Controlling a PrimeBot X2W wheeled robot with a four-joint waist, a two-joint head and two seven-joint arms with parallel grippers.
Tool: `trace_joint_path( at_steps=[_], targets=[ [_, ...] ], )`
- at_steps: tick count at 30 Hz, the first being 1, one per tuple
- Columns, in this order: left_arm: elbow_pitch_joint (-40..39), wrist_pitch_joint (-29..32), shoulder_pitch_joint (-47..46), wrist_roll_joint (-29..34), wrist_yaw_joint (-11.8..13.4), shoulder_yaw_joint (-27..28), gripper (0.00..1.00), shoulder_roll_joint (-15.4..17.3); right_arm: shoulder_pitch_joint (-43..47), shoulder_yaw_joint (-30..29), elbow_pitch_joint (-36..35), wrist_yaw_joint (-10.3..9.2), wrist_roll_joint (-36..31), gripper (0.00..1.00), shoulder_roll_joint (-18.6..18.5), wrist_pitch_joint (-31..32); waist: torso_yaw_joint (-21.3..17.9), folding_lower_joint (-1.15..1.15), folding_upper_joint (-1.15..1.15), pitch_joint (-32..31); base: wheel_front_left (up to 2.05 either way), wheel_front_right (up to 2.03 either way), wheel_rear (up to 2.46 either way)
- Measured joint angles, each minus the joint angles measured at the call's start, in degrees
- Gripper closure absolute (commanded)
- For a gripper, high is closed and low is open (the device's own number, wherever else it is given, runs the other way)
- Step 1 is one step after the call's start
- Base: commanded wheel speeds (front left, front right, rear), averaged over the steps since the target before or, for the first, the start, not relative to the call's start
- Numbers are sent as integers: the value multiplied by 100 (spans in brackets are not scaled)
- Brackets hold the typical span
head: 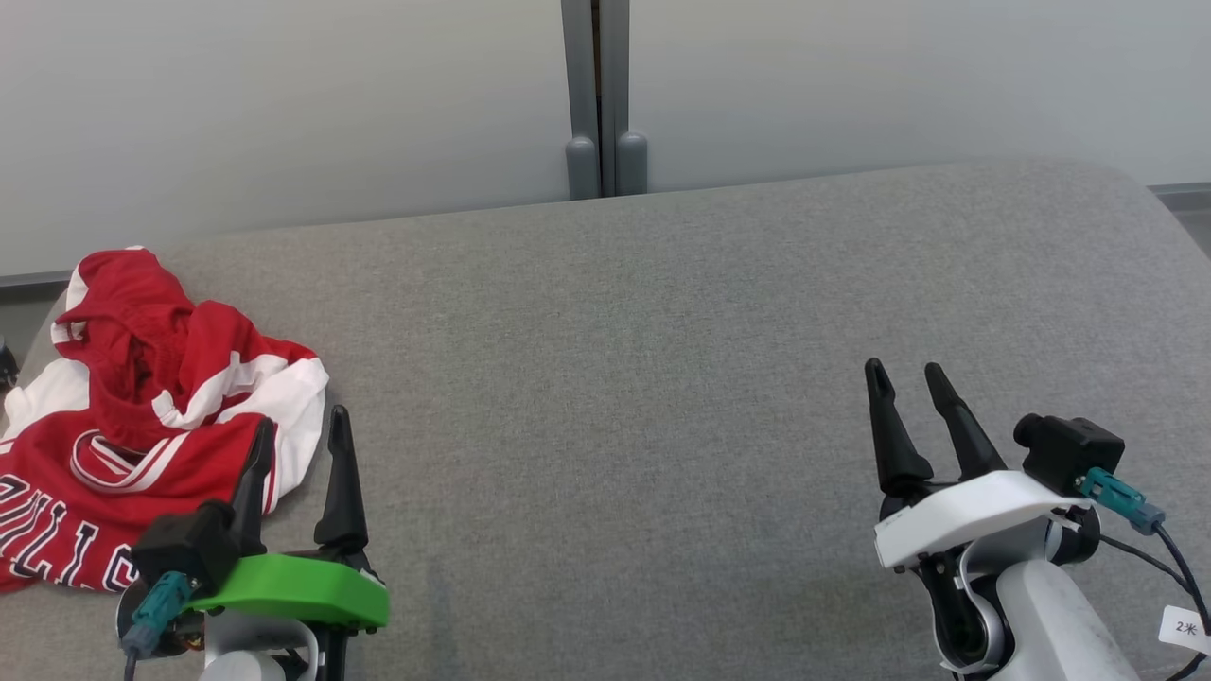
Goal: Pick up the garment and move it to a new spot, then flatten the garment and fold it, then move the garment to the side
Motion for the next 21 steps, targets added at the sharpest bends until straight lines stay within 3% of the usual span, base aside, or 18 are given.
trace_joint_path(
  at_steps=[21],
  targets=[
    [66, -248, 4, 946, -1, -13, 0, 0, -118, 53, 144, 1, -950, 0, 36, -250, 1, 0, 0, -45, 0, 0, 0]
  ],
)
